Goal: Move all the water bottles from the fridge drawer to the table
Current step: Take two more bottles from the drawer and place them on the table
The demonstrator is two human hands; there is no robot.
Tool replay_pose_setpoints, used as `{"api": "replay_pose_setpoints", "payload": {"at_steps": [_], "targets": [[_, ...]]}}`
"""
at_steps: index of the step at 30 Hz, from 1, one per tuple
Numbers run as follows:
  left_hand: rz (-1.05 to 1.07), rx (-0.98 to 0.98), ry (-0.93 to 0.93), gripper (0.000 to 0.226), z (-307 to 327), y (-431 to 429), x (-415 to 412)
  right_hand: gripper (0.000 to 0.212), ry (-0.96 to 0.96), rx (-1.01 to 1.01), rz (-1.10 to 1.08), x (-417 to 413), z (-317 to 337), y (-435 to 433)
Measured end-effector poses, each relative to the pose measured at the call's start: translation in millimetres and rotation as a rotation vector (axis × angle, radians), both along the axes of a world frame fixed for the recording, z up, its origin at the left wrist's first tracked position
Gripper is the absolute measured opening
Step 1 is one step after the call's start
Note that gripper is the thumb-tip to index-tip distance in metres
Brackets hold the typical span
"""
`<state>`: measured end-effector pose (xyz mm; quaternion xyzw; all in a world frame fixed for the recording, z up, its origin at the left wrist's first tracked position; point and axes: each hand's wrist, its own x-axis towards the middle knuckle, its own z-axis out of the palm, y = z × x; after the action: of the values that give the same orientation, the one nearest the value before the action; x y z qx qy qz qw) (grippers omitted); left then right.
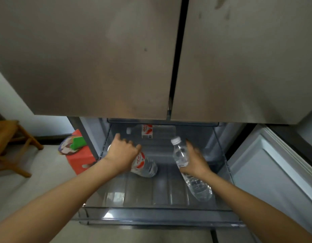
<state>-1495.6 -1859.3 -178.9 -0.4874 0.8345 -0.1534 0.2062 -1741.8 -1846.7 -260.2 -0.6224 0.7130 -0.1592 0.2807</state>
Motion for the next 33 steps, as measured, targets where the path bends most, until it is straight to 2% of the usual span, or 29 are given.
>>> {"api": "replay_pose_setpoints", "payload": {"at_steps": [5,8,11,14,18,19,21,23,25,28,33], "targets": [[-0.191,-0.010,-0.223,0.050,12.6,13.6,-14.0,0.107,-0.157,-0.189,0.060,12.8,13.3,22.1],[-0.334,-0.074,-0.239,0.045,10.1,19.8,-16.6,0.106,-0.312,-0.235,0.023,21.5,16.1,26.5],[-0.448,-0.125,-0.240,0.054,5.1,27.2,-9.7,0.105,-0.350,-0.255,0.035,26.5,16.0,29.6],[-0.494,-0.231,-0.153,0.060,0.1,35.8,-0.5,0.104,-0.344,-0.261,0.056,28.0,14.3,31.9],[-0.613,-0.406,0.295,0.048,-26.2,46.9,5.2,0.104,-0.346,-0.275,0.058,29.2,13.7,34.1],[-0.575,-0.462,0.417,0.050,-33.0,49.3,5.0,0.104,-0.346,-0.278,0.056,29.4,13.2,34.5],[-0.301,-0.484,0.745,0.067,-42.4,55.3,0.6,0.104,-0.346,-0.282,0.051,29.3,12.2,35.4],[0.141,-0.287,1.179,0.095,-45.0,59.5,-6.3,0.103,-0.344,-0.285,0.052,29.3,11.5,35.8],[0.466,0.012,1.478,0.120,-44.8,61.3,-15.5,0.104,-0.343,-0.283,0.059,29.6,10.6,36.3],[0.578,0.137,1.511,0.126,-49.6,57.9,-22.6,0.105,-0.346,-0.276,0.060,31.2,9.2,35.9],[0.690,0.046,1.472,0.079,-51.4,55.5,-25.2,0.103,-0.339,-0.283,0.084,29.7,6.8,34.2]]}}
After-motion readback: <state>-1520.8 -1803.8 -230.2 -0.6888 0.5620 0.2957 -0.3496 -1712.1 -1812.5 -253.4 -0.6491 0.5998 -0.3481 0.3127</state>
